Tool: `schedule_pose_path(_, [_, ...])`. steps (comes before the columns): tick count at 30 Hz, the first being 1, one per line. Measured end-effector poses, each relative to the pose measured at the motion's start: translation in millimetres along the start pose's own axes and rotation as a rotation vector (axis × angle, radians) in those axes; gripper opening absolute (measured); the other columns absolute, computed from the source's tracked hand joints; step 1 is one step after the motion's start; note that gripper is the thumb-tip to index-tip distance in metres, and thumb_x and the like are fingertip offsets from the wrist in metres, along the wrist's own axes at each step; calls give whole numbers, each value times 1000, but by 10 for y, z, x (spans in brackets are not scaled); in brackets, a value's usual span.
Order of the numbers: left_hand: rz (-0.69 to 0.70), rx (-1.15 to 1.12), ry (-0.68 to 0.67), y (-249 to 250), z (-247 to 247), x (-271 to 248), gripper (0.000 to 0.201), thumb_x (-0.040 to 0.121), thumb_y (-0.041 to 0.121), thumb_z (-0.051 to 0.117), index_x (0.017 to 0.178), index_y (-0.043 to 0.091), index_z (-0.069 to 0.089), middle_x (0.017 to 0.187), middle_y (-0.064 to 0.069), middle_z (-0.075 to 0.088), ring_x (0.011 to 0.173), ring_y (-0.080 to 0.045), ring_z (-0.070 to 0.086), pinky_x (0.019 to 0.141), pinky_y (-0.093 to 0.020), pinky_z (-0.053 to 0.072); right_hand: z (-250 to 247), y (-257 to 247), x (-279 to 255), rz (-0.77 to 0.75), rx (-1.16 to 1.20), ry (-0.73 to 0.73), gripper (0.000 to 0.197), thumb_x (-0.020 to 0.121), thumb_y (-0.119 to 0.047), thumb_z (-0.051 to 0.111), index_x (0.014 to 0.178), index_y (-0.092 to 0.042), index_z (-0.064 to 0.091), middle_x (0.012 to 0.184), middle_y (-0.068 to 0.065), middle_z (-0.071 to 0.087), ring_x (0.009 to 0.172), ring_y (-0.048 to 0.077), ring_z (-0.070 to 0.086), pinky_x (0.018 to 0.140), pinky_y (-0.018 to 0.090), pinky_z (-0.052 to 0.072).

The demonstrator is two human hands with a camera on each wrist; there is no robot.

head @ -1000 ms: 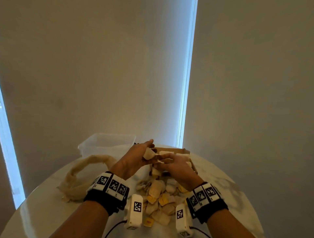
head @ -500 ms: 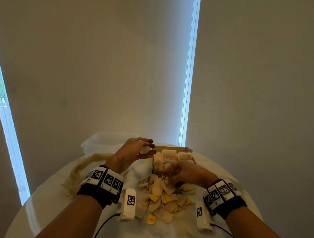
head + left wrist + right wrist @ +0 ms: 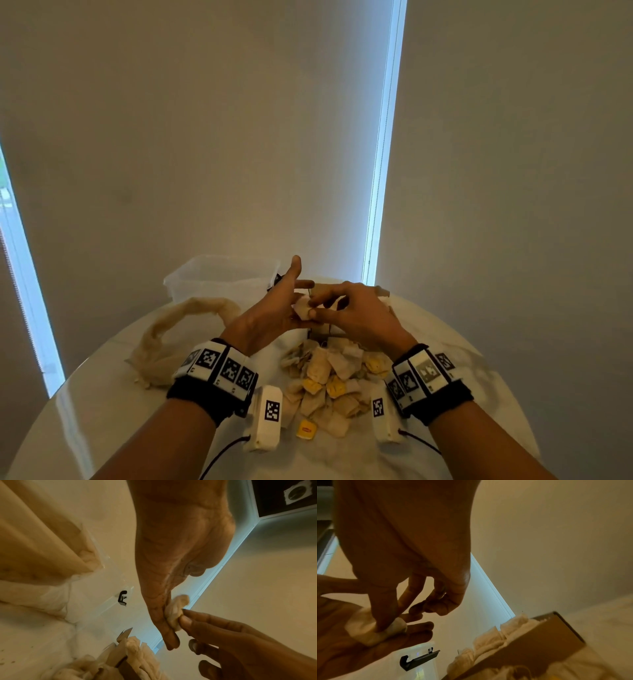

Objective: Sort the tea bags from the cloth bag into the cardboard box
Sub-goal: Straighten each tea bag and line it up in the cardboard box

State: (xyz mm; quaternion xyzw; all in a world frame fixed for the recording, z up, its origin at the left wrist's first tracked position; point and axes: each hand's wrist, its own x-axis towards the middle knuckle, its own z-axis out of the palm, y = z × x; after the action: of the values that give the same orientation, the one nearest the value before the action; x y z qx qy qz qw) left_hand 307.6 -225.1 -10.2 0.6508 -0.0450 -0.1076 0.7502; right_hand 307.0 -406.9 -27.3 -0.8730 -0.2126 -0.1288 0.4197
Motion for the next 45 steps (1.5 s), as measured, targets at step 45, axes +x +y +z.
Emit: schedule_pose_path(45, [388,332,203,-295,-273,129,24,99,37,71,116,21,77,97,4,82,92,-11,78,81,-32,65,290,186,29,131,349,70,32,88,-34,86,118,-25,77,106,-7,80,99,12,76,84,37,67])
